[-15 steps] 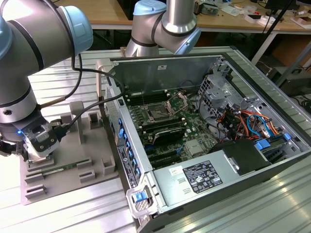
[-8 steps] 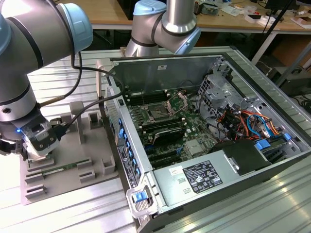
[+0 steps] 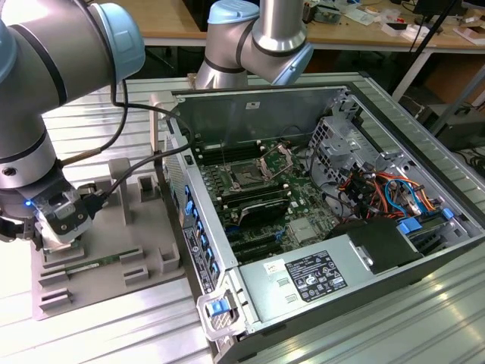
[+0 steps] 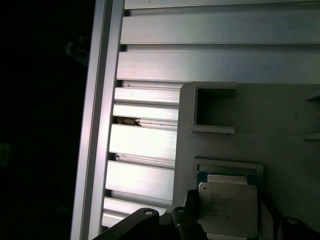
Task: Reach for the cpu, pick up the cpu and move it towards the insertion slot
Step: 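Pick up the cpu and move it towards the insertion slot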
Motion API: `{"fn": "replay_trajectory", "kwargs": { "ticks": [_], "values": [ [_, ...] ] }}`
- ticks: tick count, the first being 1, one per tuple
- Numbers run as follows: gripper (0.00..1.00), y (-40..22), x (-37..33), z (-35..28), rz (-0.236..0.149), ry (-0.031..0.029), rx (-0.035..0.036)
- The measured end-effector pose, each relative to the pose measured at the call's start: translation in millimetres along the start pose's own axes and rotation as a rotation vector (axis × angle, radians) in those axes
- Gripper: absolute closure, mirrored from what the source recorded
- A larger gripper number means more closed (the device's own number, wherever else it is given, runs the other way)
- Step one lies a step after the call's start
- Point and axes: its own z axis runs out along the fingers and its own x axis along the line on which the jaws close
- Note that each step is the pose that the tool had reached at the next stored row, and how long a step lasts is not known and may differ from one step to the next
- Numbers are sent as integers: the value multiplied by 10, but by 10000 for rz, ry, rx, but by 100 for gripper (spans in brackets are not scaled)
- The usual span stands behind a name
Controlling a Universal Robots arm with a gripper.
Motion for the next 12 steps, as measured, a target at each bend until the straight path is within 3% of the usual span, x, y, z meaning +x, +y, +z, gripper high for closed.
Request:
{"fn": "replay_trajectory", "kwargs": {
  "ticks": [12],
  "values": [
    [45,1,0,-23,0,0,-1]
  ]
}}
